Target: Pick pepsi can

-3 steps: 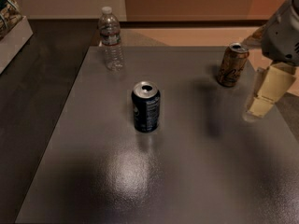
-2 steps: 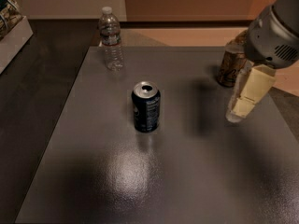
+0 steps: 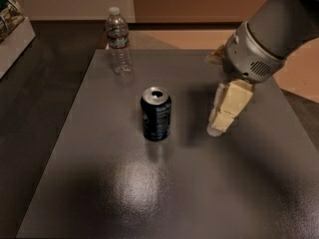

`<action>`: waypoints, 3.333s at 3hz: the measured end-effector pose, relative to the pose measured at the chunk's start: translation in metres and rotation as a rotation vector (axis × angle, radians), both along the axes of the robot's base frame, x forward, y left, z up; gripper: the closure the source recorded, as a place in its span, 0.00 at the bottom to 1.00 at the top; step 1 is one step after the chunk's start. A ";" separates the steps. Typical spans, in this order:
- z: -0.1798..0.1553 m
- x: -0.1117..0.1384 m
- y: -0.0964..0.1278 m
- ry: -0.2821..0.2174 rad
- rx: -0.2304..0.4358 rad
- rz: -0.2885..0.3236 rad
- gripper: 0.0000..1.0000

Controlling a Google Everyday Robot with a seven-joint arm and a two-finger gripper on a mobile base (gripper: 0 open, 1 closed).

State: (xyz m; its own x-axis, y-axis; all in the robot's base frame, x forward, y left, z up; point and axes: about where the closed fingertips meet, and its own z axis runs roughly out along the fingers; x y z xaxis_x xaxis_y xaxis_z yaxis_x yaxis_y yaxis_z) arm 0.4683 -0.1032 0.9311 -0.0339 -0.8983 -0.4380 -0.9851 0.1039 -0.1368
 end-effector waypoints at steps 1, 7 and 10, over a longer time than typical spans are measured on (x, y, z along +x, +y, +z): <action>-0.013 0.007 0.032 -0.003 0.039 0.045 0.00; -0.036 0.015 0.111 0.098 0.179 0.190 0.63; 0.055 0.018 0.113 0.002 0.209 0.203 1.00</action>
Offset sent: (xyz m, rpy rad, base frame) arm 0.0358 0.0945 -0.0384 0.1301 0.0002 0.1063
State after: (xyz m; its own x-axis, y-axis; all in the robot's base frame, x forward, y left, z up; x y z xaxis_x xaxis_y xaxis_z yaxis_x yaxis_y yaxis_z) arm 0.4861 0.0096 0.9864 0.1360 -0.7774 -0.6141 -0.9890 -0.0696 -0.1308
